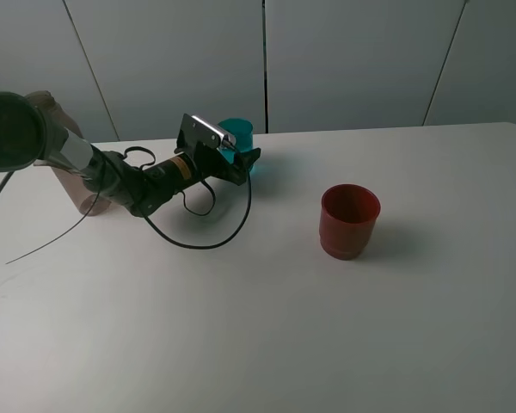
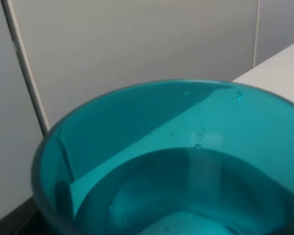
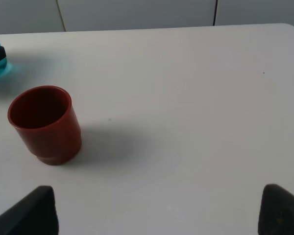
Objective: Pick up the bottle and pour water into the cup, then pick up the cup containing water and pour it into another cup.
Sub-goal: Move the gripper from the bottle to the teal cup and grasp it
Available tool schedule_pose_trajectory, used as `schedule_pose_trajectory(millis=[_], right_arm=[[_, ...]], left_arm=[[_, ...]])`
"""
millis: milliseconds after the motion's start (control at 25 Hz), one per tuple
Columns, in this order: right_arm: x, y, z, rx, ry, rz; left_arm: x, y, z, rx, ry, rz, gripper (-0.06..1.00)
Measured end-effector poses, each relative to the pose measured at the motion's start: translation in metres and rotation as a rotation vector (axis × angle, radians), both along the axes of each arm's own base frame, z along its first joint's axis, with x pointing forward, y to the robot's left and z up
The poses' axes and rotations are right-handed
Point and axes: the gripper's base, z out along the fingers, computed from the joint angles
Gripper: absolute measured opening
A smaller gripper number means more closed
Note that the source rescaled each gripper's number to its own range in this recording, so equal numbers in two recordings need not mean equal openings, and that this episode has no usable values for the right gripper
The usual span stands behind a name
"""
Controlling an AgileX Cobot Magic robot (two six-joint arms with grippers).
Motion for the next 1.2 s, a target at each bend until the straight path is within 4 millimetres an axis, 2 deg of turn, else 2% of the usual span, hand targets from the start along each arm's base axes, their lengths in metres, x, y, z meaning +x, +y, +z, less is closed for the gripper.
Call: schedule_pose_trajectory(millis=[800,840,880,920,960,1000,1200], right_arm=[[0.0,0.0,0.0,0.005,0.0,-0.003],[0.0,0.0,0.0,0.005,0.0,-0.003],[0.0,0.0,0.0,0.005,0.0,-0.003],[0.0,0.0,0.0,0.005,0.0,-0.003],[0.0,0.0,0.0,0.005,0.0,-0.003],[0.0,0.0,0.0,0.005,0.0,-0.003],[0.0,0.0,0.0,0.0,0.0,0.0]], left_arm=[[-0.0019,-0.0052,-0.0006,0.017,0.002,-0.049,0.99],[-0.0019,-0.0052,-0.0006,0.017,0.002,-0.049,0.96],[-0.0023,-0.0061,-0.0006,0.017,0.002,-0.05,0.86],[-0.0023,-0.0061,-0.0006,0.017,0.002,-0.05,0.65],[-0.0026,-0.0069,-0.0006,0.017,0.002,-0.052,0.3],[-0.0027,-0.0069,-0.0006,0.018,0.002,-0.054,0.13],[-0.0032,-0.0079,-0.0008,0.018,0.002,-0.056,0.12]])
